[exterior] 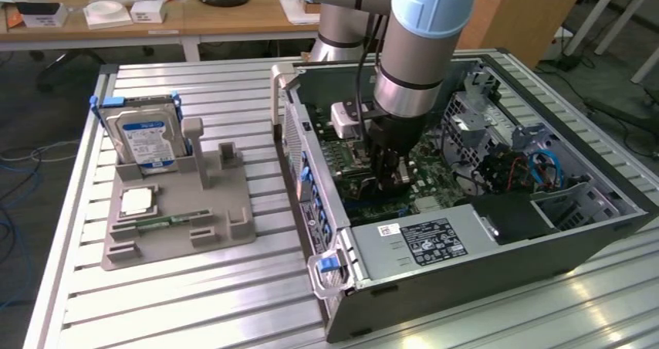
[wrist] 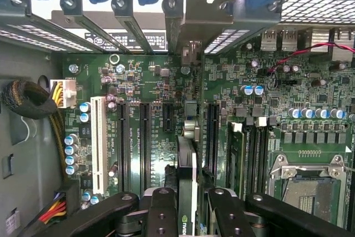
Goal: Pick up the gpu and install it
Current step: 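Insert the gpu into the slot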
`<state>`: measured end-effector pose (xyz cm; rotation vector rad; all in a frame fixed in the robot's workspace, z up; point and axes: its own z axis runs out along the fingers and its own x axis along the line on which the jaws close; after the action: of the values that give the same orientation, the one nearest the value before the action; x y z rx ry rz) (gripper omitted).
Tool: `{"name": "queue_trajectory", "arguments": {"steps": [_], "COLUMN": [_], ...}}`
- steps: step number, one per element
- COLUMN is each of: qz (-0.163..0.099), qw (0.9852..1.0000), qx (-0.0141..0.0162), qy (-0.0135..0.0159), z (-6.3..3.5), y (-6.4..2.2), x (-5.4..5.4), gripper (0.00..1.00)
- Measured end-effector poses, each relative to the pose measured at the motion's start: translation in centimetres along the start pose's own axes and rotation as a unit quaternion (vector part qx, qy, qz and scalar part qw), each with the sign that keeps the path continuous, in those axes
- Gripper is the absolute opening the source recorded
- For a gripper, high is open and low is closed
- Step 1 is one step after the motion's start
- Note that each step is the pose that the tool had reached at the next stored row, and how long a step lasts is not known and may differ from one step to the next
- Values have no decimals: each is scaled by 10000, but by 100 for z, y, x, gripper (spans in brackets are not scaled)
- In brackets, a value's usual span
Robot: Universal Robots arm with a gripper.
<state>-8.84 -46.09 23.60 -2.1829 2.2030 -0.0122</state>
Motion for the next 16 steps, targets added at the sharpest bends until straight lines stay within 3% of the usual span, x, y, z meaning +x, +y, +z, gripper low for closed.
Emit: {"name": "queue_trajectory", "arguments": {"steps": [16], "qz": [0], "qw": [10000], "qx": [1], "qy": [-3], "z": [33], "y": [5], "x": [0], "gripper": [26]}}
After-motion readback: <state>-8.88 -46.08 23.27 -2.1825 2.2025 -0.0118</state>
